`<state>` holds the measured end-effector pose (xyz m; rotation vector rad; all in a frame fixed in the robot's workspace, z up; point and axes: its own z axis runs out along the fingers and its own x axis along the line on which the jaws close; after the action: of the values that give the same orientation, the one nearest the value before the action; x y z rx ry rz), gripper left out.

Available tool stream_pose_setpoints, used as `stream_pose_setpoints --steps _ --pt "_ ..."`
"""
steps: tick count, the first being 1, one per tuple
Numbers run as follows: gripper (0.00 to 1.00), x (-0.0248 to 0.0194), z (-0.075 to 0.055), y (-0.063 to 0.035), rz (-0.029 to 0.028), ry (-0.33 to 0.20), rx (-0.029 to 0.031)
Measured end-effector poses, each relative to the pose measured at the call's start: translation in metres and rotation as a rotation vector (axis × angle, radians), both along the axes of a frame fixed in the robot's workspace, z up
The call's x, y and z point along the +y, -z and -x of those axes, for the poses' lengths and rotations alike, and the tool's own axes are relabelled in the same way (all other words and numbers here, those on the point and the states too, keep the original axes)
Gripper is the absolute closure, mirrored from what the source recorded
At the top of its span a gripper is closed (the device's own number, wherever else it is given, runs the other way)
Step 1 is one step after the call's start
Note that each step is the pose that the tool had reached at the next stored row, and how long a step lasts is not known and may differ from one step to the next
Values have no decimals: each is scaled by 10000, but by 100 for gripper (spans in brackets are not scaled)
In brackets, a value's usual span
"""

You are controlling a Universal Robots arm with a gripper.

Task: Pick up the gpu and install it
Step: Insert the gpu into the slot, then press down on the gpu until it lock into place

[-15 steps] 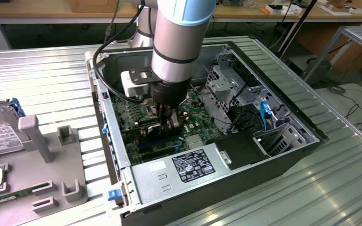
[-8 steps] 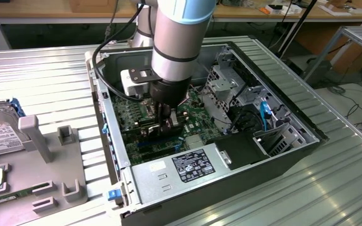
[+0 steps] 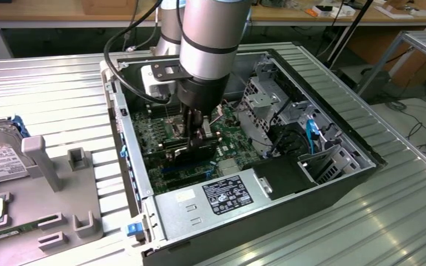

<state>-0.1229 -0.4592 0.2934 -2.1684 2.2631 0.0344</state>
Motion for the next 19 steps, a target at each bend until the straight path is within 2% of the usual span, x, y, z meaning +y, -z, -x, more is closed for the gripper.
stream_pose_setpoints --steps 1,4,5,7,19 --pt "62 0 0 0 1 0 0" --pt "80 0 0 0 1 0 1" --pt "80 0 0 -1 1 1 1" --pt "89 0 0 0 1 0 0" --pt "89 0 0 0 0 0 0"
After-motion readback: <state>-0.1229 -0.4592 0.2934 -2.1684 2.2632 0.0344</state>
